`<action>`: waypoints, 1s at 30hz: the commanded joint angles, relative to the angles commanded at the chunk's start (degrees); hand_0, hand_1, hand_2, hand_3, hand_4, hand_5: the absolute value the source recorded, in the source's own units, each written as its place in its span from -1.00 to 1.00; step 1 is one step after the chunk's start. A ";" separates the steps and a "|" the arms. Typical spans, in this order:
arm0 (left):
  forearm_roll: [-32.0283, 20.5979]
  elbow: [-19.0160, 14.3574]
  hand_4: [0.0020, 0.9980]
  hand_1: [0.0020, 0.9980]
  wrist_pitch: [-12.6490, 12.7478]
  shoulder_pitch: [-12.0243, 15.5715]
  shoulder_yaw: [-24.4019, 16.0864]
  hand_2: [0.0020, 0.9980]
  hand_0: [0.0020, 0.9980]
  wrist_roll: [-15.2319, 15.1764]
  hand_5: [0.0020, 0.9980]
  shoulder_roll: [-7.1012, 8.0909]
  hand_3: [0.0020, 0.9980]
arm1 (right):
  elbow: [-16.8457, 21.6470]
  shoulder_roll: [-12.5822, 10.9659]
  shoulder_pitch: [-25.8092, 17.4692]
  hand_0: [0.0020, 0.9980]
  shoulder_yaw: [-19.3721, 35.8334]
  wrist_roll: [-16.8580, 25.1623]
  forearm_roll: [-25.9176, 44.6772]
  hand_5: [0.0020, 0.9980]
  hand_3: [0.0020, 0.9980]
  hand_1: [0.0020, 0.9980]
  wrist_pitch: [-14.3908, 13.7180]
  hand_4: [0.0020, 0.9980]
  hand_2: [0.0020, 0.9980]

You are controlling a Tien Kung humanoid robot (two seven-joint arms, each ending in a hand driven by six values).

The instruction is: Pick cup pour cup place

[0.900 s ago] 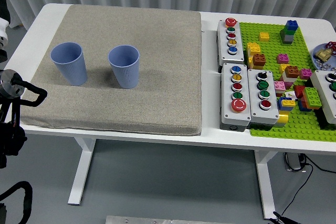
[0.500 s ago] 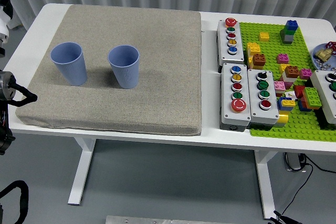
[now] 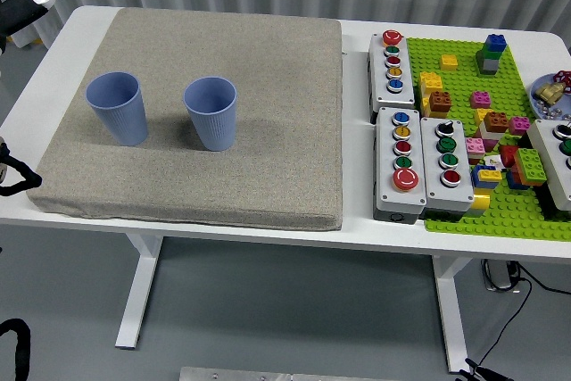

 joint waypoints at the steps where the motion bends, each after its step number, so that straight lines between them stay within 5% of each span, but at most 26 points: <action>1: -0.03 -0.01 0.84 0.78 0.07 0.23 0.09 1.00 0.74 0.12 -0.56 0.12 1.00 | 0.00 0.00 -0.01 0.52 0.01 0.00 0.00 -0.61 0.23 0.39 0.03 -0.56 0.47; 3: -0.22 0.00 0.84 0.78 0.08 0.54 0.24 1.00 0.74 0.21 -0.56 0.22 1.00 | 0.00 -0.03 0.00 0.52 0.00 -0.02 0.03 -0.61 0.23 0.39 0.12 -0.56 0.47; 4: -0.25 0.00 0.85 0.99 0.08 0.58 0.26 1.00 0.91 0.23 -0.49 0.23 1.00 | 0.00 -0.04 0.00 0.52 0.00 -0.02 0.03 -0.61 0.23 0.39 0.13 -0.56 0.47; 15: 0.57 1.46 0.86 1.00 -0.59 3.53 2.57 1.00 0.94 0.90 -0.47 1.32 1.00 | 0.00 -0.15 -0.17 0.52 -0.51 0.17 0.48 -0.61 0.23 0.39 0.30 -0.56 0.47; 30: -3.53 0.44 0.86 0.98 -1.02 12.73 6.46 1.00 0.94 0.16 -0.37 5.43 1.00 | 0.00 -0.26 -0.47 0.52 -0.41 -0.05 -0.02 -0.61 0.23 0.39 0.72 -0.56 0.47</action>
